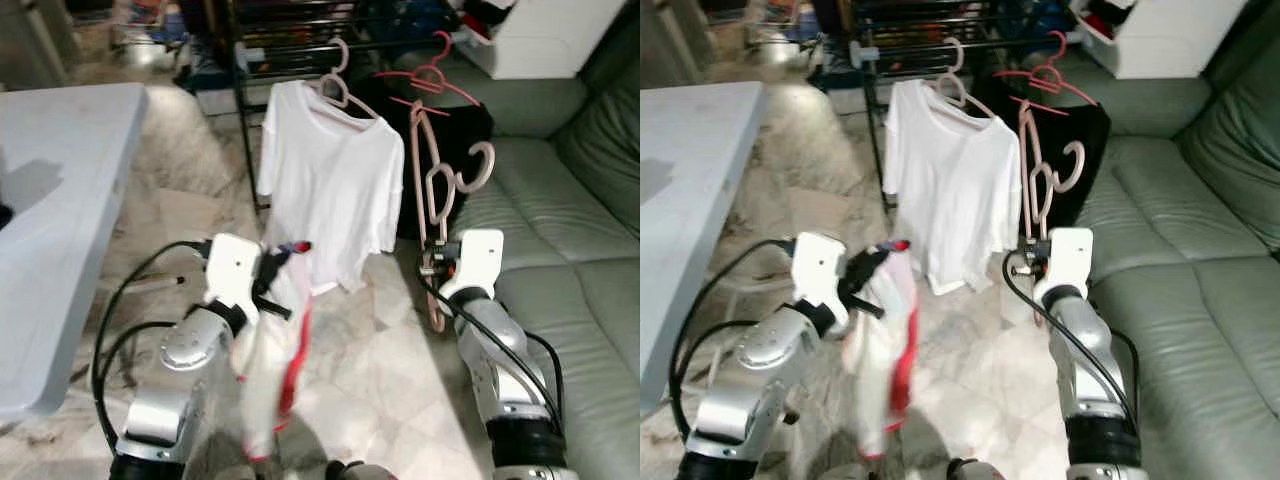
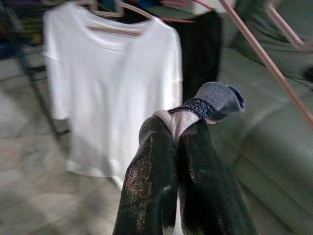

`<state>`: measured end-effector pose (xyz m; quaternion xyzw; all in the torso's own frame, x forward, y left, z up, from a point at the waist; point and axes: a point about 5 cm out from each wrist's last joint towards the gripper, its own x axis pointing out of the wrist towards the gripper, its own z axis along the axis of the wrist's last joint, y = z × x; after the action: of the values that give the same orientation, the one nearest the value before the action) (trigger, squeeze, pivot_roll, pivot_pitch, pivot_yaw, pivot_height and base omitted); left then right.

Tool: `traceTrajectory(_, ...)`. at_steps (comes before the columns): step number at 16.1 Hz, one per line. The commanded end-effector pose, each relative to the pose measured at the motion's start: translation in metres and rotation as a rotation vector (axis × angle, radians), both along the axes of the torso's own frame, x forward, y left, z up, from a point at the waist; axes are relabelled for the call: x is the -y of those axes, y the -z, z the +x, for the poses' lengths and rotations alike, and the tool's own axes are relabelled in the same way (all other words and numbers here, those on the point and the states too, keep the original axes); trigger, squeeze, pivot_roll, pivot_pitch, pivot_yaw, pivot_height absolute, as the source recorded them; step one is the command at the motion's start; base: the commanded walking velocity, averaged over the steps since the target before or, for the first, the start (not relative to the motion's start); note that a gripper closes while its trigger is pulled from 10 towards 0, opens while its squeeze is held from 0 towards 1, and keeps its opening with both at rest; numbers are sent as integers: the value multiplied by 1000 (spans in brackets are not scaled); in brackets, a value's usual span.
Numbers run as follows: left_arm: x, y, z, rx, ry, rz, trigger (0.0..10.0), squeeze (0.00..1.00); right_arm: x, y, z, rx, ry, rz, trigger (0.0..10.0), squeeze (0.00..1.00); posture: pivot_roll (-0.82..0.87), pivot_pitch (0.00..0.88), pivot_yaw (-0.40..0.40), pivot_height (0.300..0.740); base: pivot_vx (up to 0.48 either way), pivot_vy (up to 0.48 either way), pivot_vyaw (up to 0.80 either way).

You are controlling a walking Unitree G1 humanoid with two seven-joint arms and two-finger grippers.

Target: Hang hanger

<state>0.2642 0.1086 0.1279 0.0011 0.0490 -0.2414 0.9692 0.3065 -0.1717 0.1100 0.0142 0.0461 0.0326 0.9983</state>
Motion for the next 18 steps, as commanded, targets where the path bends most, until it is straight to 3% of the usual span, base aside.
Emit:
traceTrajectory(1, 4, -4, -2, 24, 30, -10, 10000, 0, -6, -1, 2, 13, -13, 4, 10000, 0, -7, 49, 5, 740, 0, 0, -800)
traceTrajectory(10, 4, -1, -2, 20, 43, -14, 10000, 0, -7, 8, -2, -4, -14, -1, 10000, 0, -10, 42, -3, 740, 53, 0, -800)
traceTrajectory(18, 6, -2, -4, 24, 63, -16, 10000, 0, -6, 9, -2, -4, -17, -1, 10000, 0, -13, 48, -1, 740, 317, 0, -800)
